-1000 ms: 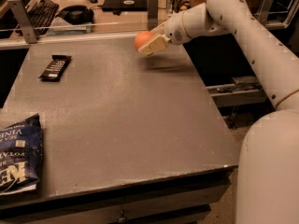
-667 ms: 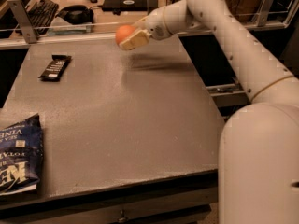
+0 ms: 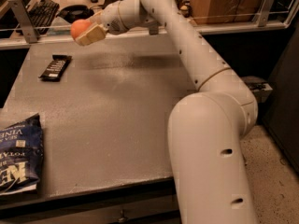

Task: Move orange near rxbar chocolate

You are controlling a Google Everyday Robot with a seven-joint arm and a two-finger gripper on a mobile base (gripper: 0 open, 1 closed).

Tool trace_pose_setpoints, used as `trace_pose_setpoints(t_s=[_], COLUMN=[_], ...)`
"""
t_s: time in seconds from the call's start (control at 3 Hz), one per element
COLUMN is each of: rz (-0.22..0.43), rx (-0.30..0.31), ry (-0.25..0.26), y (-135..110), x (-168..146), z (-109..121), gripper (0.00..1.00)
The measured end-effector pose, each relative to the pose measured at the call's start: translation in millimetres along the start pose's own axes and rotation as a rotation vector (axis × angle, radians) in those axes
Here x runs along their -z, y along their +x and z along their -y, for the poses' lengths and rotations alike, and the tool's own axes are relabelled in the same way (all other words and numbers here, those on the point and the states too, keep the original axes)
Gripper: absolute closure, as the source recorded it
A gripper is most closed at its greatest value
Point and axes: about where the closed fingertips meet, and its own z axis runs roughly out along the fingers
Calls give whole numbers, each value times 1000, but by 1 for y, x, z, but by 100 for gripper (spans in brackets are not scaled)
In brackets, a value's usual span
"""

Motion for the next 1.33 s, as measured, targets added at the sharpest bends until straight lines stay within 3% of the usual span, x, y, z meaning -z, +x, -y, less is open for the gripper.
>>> trace_pose_setpoints(t_s=[0.33, 1.0, 1.33], rz=[-34, -144, -158], rx=[-21, -81, -96], ry=[-32, -93, -104], y=[9, 56, 63], x=[-25, -45, -46], z=[-10, -33, -35], gripper=[100, 100, 84])
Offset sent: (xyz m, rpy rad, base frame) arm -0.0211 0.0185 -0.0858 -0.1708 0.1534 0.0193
